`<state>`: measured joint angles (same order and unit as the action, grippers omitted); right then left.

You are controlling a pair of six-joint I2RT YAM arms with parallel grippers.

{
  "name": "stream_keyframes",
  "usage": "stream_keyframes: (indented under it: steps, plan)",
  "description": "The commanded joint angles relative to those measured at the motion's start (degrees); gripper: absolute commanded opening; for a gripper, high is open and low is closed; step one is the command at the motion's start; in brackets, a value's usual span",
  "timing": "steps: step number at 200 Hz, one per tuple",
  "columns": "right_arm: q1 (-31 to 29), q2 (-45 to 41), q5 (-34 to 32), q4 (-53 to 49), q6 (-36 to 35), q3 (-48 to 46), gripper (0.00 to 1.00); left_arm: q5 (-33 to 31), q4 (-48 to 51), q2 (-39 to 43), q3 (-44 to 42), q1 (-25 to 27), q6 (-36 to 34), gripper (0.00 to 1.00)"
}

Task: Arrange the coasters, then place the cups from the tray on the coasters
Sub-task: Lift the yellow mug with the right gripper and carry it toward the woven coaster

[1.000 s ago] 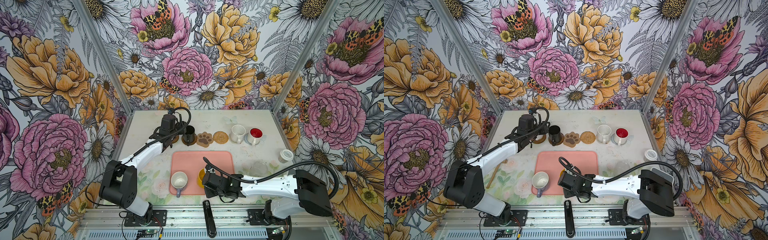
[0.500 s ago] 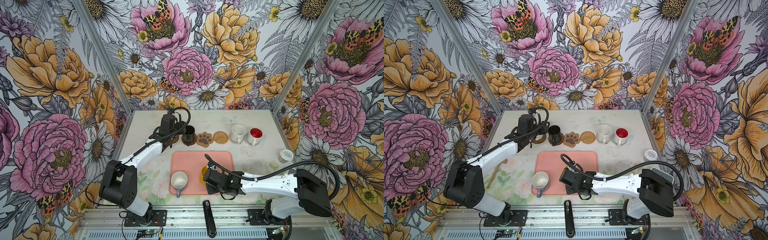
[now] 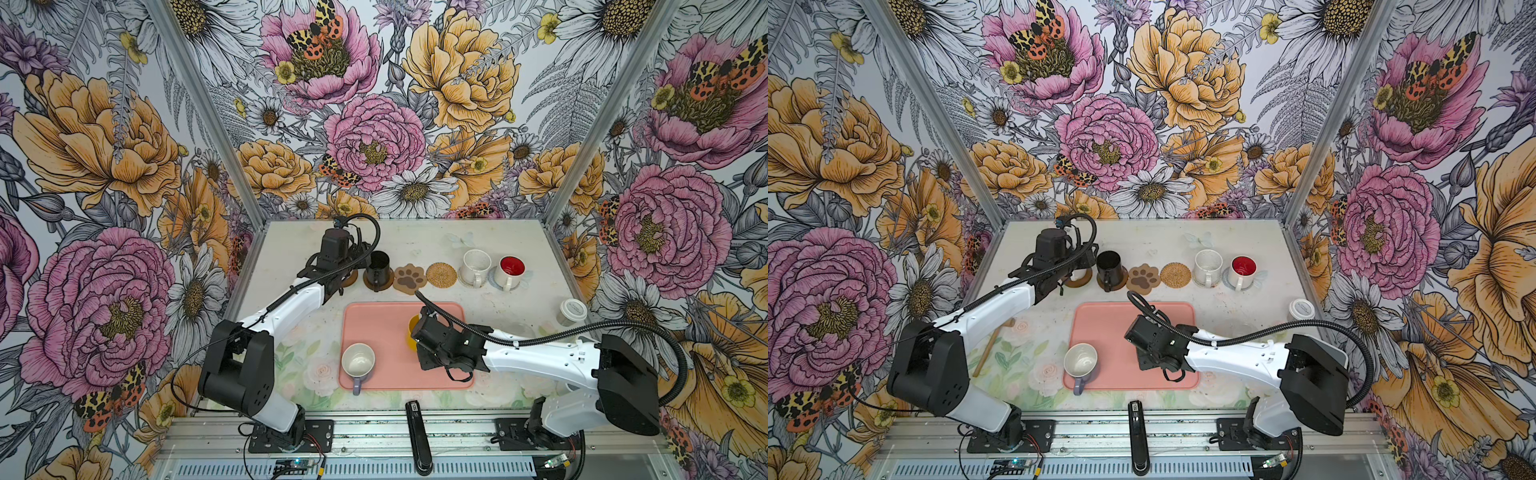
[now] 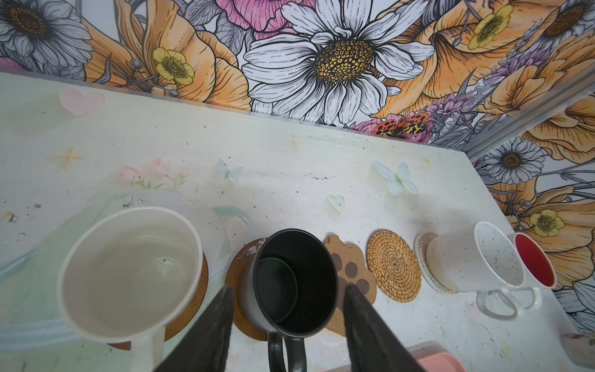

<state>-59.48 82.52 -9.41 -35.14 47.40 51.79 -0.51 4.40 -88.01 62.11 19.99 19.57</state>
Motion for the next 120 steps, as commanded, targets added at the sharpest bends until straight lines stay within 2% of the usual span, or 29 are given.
stream_keyframes:
  steps: [1, 120]
  plan:
    - [1.8, -0.5, -2.6, 0.7, -4.7, 3.5, 0.0, 0.5, -0.9, 0.4, -0.9, -0.6, 0.3, 0.56]
    - [9.6, 2.4, -3.9, -0.8, -21.6, 11.9, 0.0, 0.4, 0.1, 0.5, -0.7, -0.6, 0.4, 0.56]
